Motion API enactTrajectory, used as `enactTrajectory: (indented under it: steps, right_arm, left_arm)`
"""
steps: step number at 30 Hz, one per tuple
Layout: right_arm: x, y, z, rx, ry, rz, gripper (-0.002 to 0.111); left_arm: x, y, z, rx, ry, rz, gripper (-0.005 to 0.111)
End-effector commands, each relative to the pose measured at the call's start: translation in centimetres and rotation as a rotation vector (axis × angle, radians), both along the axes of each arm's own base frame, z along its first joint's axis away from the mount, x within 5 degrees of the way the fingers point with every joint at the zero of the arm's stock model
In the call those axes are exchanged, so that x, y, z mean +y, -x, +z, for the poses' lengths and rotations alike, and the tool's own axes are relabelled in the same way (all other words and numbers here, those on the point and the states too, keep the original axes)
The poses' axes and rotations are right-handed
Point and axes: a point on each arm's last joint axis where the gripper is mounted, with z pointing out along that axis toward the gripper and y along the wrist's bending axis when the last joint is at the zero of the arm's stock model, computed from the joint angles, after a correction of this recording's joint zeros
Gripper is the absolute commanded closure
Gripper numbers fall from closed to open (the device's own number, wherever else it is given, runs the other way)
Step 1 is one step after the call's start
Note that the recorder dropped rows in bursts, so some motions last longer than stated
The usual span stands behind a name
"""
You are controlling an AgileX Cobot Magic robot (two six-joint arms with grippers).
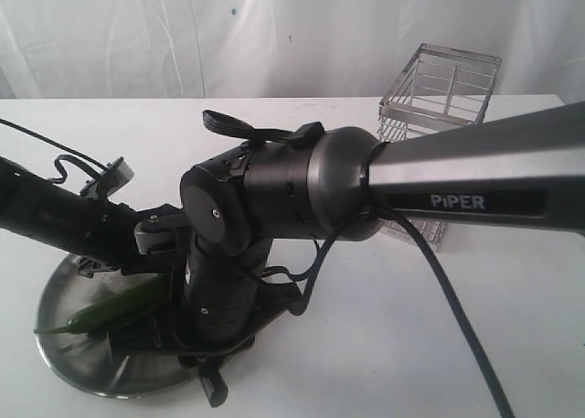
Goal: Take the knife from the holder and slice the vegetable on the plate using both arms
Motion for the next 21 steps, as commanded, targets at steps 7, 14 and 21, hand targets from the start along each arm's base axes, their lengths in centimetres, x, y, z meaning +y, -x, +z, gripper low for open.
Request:
enactTrajectory:
  steps: [7,14,21]
  right_arm:
    - [-0.1,-0.1,0.6,-0.020,-0.010,0.004,0.107]
    - [-0.1,-0.1,0.6,-0.020,-0.010,0.004,0.107]
    - [-0.1,-0.1,0.6,-0.021,-0.012,0.004,0.107]
  left_arm:
    - [0.4,-0.6,7.4,-0.246,-0.047,-0.060,0.107]
    - [0.9,0.1,7.3,-0.200,-0.127,-0.093,0.107]
    - [1.5,1.3,5.1,-0.158,-0.184,-0.038,0.107]
